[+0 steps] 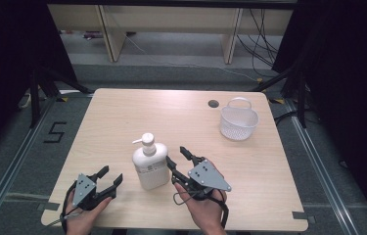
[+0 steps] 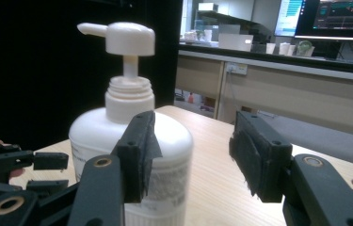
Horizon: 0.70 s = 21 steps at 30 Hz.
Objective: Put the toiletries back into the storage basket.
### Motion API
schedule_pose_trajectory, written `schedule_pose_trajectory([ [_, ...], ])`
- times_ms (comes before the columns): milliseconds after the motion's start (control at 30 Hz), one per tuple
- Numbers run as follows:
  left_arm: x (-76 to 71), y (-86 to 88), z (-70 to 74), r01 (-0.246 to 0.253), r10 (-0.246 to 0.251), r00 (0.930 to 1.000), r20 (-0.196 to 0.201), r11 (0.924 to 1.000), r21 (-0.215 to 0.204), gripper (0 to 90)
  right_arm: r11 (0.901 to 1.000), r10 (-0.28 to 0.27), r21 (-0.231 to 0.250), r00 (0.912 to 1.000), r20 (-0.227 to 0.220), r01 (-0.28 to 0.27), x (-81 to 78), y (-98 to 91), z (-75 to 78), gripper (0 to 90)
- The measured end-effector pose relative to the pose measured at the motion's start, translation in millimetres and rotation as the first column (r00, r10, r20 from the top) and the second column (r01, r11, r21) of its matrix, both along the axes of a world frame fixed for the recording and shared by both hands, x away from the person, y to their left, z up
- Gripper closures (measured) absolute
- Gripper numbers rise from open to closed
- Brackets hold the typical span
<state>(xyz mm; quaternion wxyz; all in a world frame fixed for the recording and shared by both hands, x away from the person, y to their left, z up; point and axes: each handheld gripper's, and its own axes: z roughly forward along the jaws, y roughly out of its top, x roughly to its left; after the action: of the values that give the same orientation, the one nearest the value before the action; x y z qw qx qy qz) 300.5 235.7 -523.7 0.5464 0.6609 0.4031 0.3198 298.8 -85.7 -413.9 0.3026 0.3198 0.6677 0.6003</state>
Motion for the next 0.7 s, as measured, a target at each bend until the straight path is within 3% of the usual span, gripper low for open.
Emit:
schedule_pose_trajectory([
  [33, 0.0, 0.0, 0.0, 0.000, 0.000, 1.0000, 0.000, 1.0000, -0.001, 38.2, 0.9998, 0.009, -0.016, 0.9996, 0.026, -0.008, 2.4, 1.0, 1.2, 50.2],
  [100, 0.1, 0.0, 0.0, 0.000, 0.000, 1.0000, 0.000, 1.0000, -0.001, 38.1, 0.9999, 0.014, -0.003, 0.9999, -0.005, -0.014, 2.0, 6.0, 2.5, 50.2],
  [133, 0.1, 0.0, 0.0, 0.000, 0.000, 1.0000, 0.000, 1.0000, 0.000, 38.1, 0.9998, 0.017, -0.006, 0.9997, 0.016, -0.017, 3.8, 7.5, 3.3, 50.2],
  [167, 0.1, 0.0, 0.0, 0.000, 0.000, 1.0000, 0.000, 1.0000, 0.000, 38.1, 0.9999, 0.015, 0.001, 0.9999, -0.006, -0.015, 3.0, 10.3, 4.3, 50.2],
  [233, 1.3, -0.3, -0.7, 0.010, -0.010, 0.9999, 0.013, 0.9999, -0.004, 38.1, 0.9997, 0.022, -0.006, 0.9997, -0.005, -0.022, 4.0, 13.8, 6.7, 50.0],
  [267, -0.1, -0.1, 0.1, 0.001, -0.001, 1.0000, -0.001, 1.0000, 0.006, 38.1, 0.9996, 0.028, -0.003, 0.9996, -0.011, -0.028, 4.2, 16.0, 8.1, 49.9],
  [433, -0.1, -0.1, 0.1, 0.002, -0.002, 1.0000, 0.000, 1.0000, 0.005, 38.0, 0.9994, 0.030, -0.018, 0.9994, 0.015, -0.030, 8.9, 24.9, 13.5, 49.5],
  [467, 0.0, -0.1, 0.1, 0.002, -0.002, 1.0000, 0.000, 1.0000, 0.005, 38.0, 0.9992, 0.035, -0.016, 0.9993, -0.008, -0.036, 8.1, 27.4, 14.6, 49.5],
  [600, 1.4, -0.4, -0.7, 0.010, -0.010, 0.9998, 0.014, 0.9999, -0.005, 38.0, 0.9991, 0.041, -0.014, 0.9990, -0.016, -0.041, 10.2, 34.6, 16.5, 49.4],
  [667, 0.1, 0.0, 0.0, 0.002, -0.002, 1.0000, 0.002, 1.0000, 0.002, 37.9, 0.9992, 0.032, -0.025, 0.9995, 0.001, -0.032, 12.2, 36.3, 17.4, 49.4],
  [700, 0.1, -0.1, 0.0, 0.001, -0.001, 1.0000, 0.002, 1.0000, 0.003, 37.9, 0.9991, 0.040, -0.013, 0.9991, -0.013, -0.040, 11.9, 38.7, 17.9, 49.4],
])
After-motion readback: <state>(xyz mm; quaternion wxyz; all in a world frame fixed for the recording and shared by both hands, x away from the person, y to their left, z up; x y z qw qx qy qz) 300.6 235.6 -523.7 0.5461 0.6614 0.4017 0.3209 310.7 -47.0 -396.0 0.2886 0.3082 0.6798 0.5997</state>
